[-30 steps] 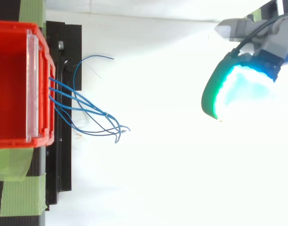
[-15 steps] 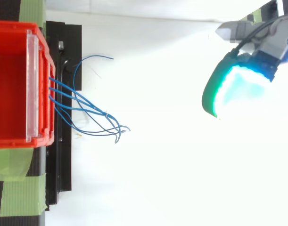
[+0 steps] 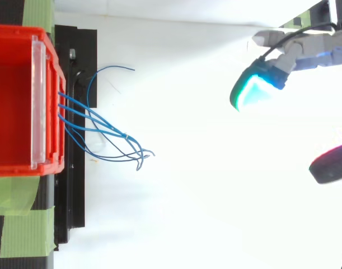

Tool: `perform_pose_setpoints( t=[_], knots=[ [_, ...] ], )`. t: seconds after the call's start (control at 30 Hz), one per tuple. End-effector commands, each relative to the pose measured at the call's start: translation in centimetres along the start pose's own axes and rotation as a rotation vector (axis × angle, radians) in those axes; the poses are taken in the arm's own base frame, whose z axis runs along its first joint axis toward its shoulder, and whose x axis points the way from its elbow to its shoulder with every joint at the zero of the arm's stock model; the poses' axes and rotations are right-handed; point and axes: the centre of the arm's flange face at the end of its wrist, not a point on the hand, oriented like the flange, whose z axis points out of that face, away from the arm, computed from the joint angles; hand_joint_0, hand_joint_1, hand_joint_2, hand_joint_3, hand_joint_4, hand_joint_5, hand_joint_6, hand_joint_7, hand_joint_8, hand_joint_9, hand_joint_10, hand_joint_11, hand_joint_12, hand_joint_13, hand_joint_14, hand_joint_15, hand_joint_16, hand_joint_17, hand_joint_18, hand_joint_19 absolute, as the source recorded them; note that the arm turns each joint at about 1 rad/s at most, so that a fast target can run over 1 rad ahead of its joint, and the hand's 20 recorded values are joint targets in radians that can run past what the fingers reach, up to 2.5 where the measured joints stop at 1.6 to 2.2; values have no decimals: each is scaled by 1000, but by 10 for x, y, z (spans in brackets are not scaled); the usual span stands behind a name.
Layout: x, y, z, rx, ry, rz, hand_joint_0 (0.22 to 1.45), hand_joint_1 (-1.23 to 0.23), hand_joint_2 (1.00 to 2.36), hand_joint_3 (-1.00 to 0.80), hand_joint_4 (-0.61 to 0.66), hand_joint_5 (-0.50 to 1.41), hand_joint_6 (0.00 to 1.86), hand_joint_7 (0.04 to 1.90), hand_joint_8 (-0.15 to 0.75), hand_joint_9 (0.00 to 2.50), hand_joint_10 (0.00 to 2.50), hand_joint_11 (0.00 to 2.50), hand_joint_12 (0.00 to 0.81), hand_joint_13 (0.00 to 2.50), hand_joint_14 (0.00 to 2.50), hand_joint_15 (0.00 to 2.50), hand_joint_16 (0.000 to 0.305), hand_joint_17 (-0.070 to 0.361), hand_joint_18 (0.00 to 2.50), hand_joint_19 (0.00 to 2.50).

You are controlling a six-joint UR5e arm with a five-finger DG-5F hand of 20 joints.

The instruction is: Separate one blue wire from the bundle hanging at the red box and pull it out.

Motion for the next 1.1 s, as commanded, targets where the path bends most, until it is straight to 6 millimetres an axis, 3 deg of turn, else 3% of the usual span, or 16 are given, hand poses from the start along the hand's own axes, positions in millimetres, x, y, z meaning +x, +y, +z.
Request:
perform_pose_setpoints(
  t=[0.0, 0.17, 0.47, 0.73, 1.07],
  knots=[
    [11, -17, 9, -86, -100, 27, 514, -754, 1000, -500, 231, -205, 503, 863, 314, 511, 6, 284, 374, 197, 0, 46, 50, 113, 43, 361],
    [35, -45, 24, -124, -198, -39, 512, -742, 1000, -500, 234, -204, 503, 864, 315, 514, 6, 281, 376, 204, 1, 53, 50, 113, 53, 374],
    [72, -78, 58, -113, -201, 0, 515, -756, 1000, -500, 239, -198, 503, 857, 320, 546, 6, 269, 382, 257, 0, 47, 51, 115, 129, 379],
    [91, -87, 83, -167, -258, 44, 518, -756, 1000, -500, 251, -193, 503, 875, 318, 551, 7, 286, 386, 272, 0, 55, 51, 115, 151, 397],
    [112, -78, 109, -188, -310, 65, 521, -745, 1000, -500, 258, -190, 503, 879, 322, 564, 7, 284, 387, 310, 2, 70, 51, 114, 187, 418]
  ],
)
